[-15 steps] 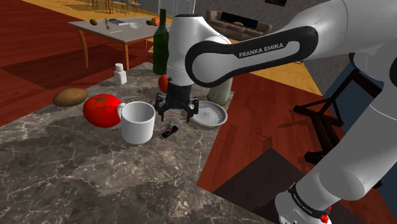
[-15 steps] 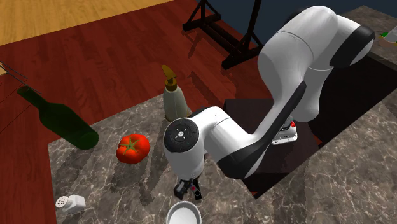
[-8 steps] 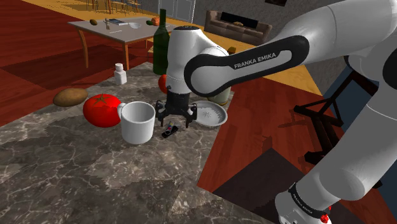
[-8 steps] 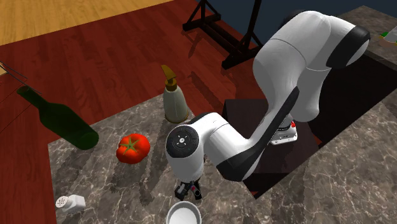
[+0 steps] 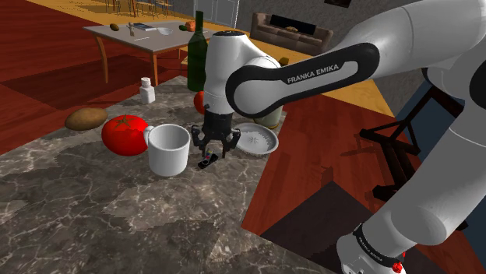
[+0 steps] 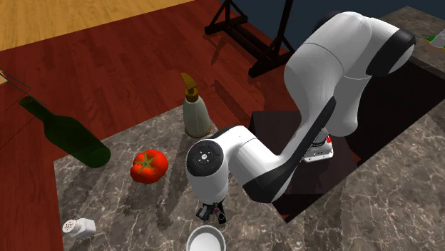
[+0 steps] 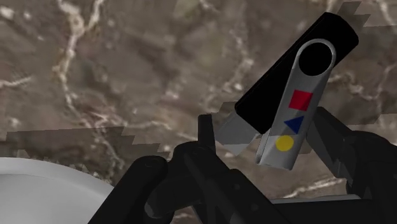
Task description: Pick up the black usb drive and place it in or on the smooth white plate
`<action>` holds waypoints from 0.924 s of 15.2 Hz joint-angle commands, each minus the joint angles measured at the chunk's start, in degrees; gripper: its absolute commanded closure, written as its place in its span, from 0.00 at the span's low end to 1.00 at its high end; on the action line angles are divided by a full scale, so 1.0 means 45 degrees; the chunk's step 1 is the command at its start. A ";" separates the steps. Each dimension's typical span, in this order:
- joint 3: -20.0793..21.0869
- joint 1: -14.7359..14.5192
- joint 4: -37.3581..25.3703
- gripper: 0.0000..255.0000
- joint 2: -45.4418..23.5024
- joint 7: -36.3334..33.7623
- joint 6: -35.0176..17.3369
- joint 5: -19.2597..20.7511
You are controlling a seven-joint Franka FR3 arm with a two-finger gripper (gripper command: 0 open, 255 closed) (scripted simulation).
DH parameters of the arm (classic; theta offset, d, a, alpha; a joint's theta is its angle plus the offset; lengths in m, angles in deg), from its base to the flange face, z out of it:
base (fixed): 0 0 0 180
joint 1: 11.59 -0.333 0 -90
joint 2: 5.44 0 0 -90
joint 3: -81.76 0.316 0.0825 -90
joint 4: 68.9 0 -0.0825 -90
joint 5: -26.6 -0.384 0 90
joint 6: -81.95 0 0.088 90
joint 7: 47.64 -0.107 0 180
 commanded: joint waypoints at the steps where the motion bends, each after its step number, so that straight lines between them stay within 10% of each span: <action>1: 0.0006 -0.0010 0.0039 1.00 -0.0058 0.0000 -0.0054 -0.0007; 14: 0.0047 0.0071 -0.0706 1.00 0.0418 0.0220 0.1069 -0.0349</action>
